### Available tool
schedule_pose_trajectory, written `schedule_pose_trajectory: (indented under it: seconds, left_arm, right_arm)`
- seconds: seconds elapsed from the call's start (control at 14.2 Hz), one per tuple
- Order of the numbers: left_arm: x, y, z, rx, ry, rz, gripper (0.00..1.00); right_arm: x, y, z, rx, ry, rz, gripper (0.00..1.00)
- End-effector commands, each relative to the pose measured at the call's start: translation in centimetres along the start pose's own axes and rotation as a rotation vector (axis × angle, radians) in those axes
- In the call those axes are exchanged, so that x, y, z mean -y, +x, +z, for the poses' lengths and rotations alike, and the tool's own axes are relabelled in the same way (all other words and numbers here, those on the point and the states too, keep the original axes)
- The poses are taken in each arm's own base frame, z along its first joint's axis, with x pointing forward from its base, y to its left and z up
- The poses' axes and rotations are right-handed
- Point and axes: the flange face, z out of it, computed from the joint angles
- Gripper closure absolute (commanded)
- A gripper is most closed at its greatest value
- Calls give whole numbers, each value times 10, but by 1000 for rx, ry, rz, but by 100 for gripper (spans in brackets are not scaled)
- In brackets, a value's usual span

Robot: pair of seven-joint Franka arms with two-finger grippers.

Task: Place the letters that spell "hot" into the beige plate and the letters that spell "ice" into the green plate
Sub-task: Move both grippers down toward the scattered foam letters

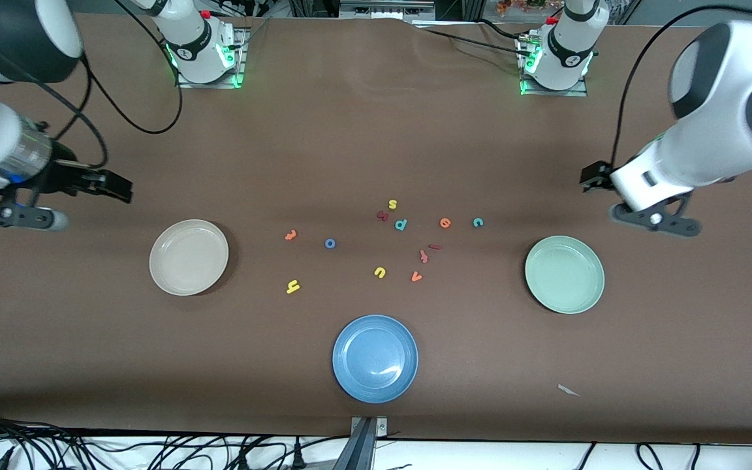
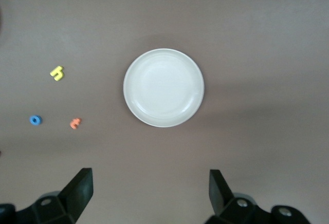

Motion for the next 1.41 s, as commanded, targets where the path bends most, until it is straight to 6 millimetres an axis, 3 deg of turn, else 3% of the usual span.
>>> schedule_pose_trajectory:
  seconds: [0.0, 0.28, 0.49, 0.7, 0.99, 1.2, 1.34]
  left_arm:
    - [-35, 36, 41, 3, -36, 67, 0]
    - [-73, 68, 108, -19, -64, 116, 0]
    - [-107, 52, 160, -37, -66, 72, 0]
    - [-118, 36, 211, -81, -68, 79, 0]
    - [-130, 24, 251, -76, -36, 120, 0]
    - [-139, 14, 270, -97, -40, 86, 0]
    - [-141, 15, 278, -115, -44, 91, 1]
  right_arm:
    - [30, -9, 28, -17, 28, 87, 0]
    - [76, -23, 81, -35, 51, 177, 0]
    - [109, -33, 134, -25, 69, 263, 0]
    - [151, -45, 179, -9, 70, 349, 0]
    - [180, -45, 236, 0, 62, 393, 0]
    - [203, -50, 276, -34, 49, 420, 0]
    - [206, -50, 297, -37, 45, 423, 0]
